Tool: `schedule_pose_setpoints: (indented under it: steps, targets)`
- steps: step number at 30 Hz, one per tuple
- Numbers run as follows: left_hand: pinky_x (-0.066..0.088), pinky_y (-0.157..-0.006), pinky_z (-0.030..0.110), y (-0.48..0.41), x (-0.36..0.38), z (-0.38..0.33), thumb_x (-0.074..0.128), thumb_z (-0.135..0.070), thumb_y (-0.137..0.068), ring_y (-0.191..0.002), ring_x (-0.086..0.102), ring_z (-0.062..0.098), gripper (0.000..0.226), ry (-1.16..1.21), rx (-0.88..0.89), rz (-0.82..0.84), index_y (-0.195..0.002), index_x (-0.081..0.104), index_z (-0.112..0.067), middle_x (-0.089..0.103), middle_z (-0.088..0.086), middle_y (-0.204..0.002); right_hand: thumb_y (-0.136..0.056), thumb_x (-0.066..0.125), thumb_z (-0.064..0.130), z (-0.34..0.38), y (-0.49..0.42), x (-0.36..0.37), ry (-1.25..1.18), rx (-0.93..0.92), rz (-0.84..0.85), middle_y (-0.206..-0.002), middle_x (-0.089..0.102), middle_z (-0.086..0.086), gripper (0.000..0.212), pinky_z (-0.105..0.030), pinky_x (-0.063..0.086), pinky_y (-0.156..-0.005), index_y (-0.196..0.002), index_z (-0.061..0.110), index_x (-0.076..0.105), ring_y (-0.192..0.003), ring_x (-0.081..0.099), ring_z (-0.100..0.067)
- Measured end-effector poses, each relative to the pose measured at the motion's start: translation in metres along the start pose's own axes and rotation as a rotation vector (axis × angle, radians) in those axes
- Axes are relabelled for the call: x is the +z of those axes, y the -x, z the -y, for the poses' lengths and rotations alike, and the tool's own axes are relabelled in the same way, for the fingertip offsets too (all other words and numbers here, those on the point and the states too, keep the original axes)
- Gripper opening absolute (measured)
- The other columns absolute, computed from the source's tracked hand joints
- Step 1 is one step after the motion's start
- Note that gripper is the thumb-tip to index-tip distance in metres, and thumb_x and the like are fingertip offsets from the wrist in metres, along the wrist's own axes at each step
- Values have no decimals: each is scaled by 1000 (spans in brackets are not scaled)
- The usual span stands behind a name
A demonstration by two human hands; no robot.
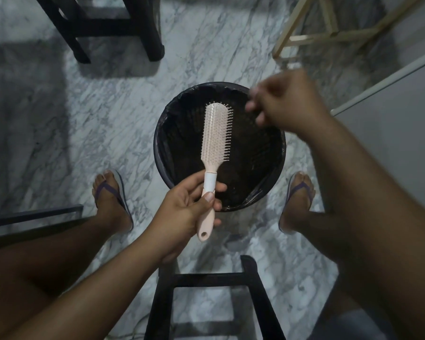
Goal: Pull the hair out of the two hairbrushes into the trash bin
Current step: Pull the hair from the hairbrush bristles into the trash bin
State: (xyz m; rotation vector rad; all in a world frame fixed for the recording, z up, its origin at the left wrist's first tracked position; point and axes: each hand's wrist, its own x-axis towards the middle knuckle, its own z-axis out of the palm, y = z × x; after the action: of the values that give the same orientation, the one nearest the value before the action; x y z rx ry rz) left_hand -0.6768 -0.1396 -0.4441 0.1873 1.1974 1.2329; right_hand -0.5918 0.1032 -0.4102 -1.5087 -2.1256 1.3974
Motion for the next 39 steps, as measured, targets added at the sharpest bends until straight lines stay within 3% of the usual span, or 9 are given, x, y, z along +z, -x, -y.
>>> schedule_pose_setpoints:
  steps: [2, 5, 12, 16, 22, 30, 33, 36, 39]
  targets:
    - [57, -63, 33, -2, -1, -2, 51, 0, -97, -76, 59, 14, 38, 37, -6, -17, -129, 59, -18, 70, 4, -111, -103, 50, 13, -9, 5, 14, 163, 65, 158, -75, 72, -6, 22, -23, 59, -53, -102, 1, 69, -60, 72, -19]
    - [56, -62, 31, -3, -1, -4, 51, 0, -97, -76, 59, 14, 36, 71, -18, -29, -127, 61, -19, 71, 3, -110, -98, 56, 21, -5, 11, 27, 187, -107, 53, -75, 71, -2, 16, -30, 60, -65, -96, 13, 70, -67, 72, -19]
    - [50, -62, 34, -4, -1, -5, 47, 4, -99, -74, 55, 14, 42, 22, 4, -63, -135, 55, -17, 68, 3, -106, -87, 72, 28, 15, 29, 39, 429, -337, 216, -75, 64, 11, 12, -9, 41, -64, -94, 18, 72, -69, 59, -4]
    - [50, -67, 36, -4, -5, -2, 47, 4, -100, -76, 55, 12, 48, -146, 51, -97, -139, 52, -24, 68, -1, -104, -84, 75, 36, 17, 34, 43, 499, -337, 191, -82, 62, 12, 18, -31, 54, -80, -99, 25, 71, -87, 65, -13]
    - [51, -65, 34, -7, -10, -5, 48, 3, -100, -78, 55, 14, 47, -192, 64, -76, -139, 52, -23, 68, -1, -107, -92, 65, 29, 17, 43, 51, 549, -369, 0, -98, 68, 0, 12, -40, 56, -77, -97, 20, 71, -91, 66, -25]
    - [51, -61, 33, -10, 0, -9, 47, 3, -100, -74, 55, 14, 36, 66, -5, -29, -128, 58, -15, 69, 3, -109, -100, 57, 20, 36, 37, 18, 53, -151, 94, -73, 69, 5, 18, -34, 60, -58, -87, 17, 69, -65, 68, -14]
    - [51, -60, 33, -9, 0, -9, 47, 3, -100, -74, 55, 14, 37, 73, -18, -36, -131, 57, -13, 69, 5, -111, -103, 50, 21, 46, 31, -1, -76, -148, -28, -89, 73, 2, 24, -32, 60, -49, -88, 19, 68, -68, 72, -9]
    - [51, -61, 34, -7, 3, -6, 47, 4, -99, -74, 55, 14, 37, 60, -20, -10, -132, 56, -12, 68, 6, -111, -98, 57, 32, 34, 23, 1, 141, -180, -25, -110, 72, -3, 25, -46, 63, -76, -112, 16, 71, -93, 72, -16]
    - [52, -64, 34, -7, 4, -4, 47, 3, -100, -74, 55, 14, 40, 23, -20, 22, -134, 55, -15, 69, 4, -111, -86, 74, 42, 22, 26, 18, 211, -129, 144, -132, 63, -5, 61, -43, 60, -87, -138, 18, 55, -109, 68, -18]
